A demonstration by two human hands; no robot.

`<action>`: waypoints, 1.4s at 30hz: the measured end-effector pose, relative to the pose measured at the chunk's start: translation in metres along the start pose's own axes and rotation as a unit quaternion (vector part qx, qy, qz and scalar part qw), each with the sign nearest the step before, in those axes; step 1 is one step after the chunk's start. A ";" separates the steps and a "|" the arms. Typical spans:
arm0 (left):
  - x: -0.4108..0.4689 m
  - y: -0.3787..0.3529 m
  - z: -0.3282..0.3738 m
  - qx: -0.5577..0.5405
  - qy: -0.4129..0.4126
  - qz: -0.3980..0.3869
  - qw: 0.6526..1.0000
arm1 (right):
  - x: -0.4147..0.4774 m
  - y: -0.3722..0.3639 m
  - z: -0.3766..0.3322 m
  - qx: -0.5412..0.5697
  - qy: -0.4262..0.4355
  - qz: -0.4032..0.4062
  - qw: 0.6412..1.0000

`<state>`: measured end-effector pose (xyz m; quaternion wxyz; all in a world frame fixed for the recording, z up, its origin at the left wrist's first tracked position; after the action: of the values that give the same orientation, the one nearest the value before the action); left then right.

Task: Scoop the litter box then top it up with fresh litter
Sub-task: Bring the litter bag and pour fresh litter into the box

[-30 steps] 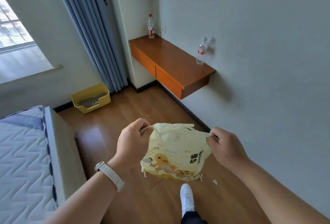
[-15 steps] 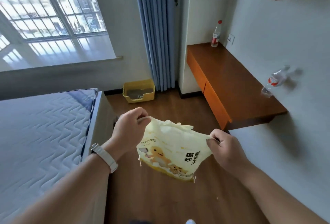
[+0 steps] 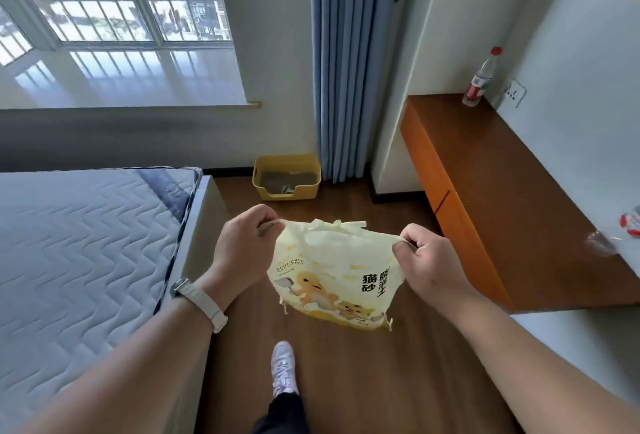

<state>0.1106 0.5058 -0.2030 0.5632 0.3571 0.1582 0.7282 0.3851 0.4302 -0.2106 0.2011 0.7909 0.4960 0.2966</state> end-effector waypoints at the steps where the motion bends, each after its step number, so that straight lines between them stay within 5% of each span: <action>1: 0.016 -0.008 -0.009 -0.005 0.007 -0.005 1.000 | 0.014 -0.013 0.001 -0.004 -0.009 0.002 1.000; 11: 0.179 -0.042 -0.077 -0.029 0.025 -0.062 0.997 | 0.134 -0.112 -0.029 -0.065 -0.038 -0.013 0.997; 26: 0.310 -0.084 -0.121 -0.012 0.078 -0.023 0.997 | 0.293 -0.217 -0.019 -0.042 -0.026 -0.035 0.998; 42: 0.442 -0.211 -0.142 0.058 0.250 0.013 0.966 | 0.521 -0.325 0.068 -0.013 -0.024 -0.206 0.978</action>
<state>0.1117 1.0094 -0.2833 0.4745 0.1975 0.3310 0.7913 0.3871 1.0385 -0.3195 0.2799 0.6758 0.6397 0.2359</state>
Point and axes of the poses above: each hand's wrist, its own x-axis towards the middle knuckle, its own y-axis out of the back of the hand, z = x × y, the point moved 1 cm from there along x, towards the middle knuckle, and after that the axes turned 14 degrees about z, right-handed, at the moved point
